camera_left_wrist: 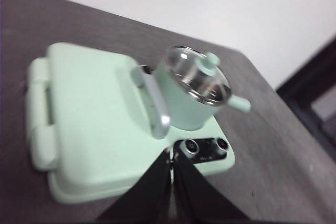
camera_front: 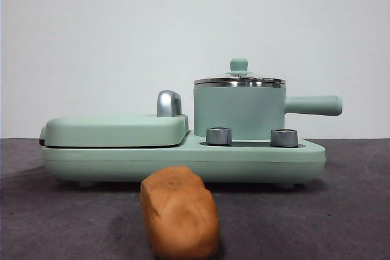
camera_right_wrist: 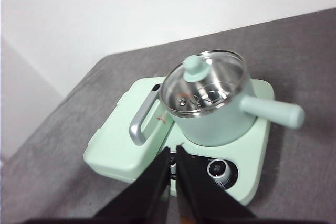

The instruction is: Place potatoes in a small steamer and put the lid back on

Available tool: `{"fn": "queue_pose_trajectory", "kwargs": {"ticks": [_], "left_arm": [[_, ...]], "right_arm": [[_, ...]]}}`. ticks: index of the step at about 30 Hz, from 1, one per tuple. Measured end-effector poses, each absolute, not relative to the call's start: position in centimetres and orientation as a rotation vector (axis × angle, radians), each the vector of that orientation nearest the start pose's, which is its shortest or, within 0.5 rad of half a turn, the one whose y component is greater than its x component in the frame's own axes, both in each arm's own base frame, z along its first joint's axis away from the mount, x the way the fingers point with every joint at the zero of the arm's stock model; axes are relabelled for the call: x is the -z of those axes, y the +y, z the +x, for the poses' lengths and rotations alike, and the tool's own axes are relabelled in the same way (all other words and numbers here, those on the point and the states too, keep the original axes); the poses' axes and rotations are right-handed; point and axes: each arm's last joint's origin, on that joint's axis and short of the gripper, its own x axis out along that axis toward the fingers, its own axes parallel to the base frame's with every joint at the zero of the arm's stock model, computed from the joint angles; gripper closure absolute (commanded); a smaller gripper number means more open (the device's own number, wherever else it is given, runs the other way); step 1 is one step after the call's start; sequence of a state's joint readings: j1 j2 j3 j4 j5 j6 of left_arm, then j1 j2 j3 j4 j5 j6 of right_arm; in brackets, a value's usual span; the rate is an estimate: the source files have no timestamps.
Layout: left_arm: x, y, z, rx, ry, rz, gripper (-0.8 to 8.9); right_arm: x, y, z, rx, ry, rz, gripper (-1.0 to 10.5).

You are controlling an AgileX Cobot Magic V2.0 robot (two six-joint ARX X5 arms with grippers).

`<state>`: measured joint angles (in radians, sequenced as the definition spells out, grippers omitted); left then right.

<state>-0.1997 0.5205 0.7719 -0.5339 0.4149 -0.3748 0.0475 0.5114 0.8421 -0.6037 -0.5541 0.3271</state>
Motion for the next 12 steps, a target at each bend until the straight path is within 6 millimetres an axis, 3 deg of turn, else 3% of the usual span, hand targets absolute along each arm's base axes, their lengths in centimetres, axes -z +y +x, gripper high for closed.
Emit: {"fn": "queue_pose_trajectory", "kwargs": {"ticks": [7,12], "left_arm": [[-36.0,-4.9,12.4,0.702,0.403,-0.249,8.06],[-36.4,-6.2,14.0,0.757,0.44,-0.204,7.8]], "right_arm": [[-36.2,3.1,10.2,-0.744,0.397,0.27,9.3],[-35.9,3.6,10.6,-0.804,0.423,0.253,9.2]]}}
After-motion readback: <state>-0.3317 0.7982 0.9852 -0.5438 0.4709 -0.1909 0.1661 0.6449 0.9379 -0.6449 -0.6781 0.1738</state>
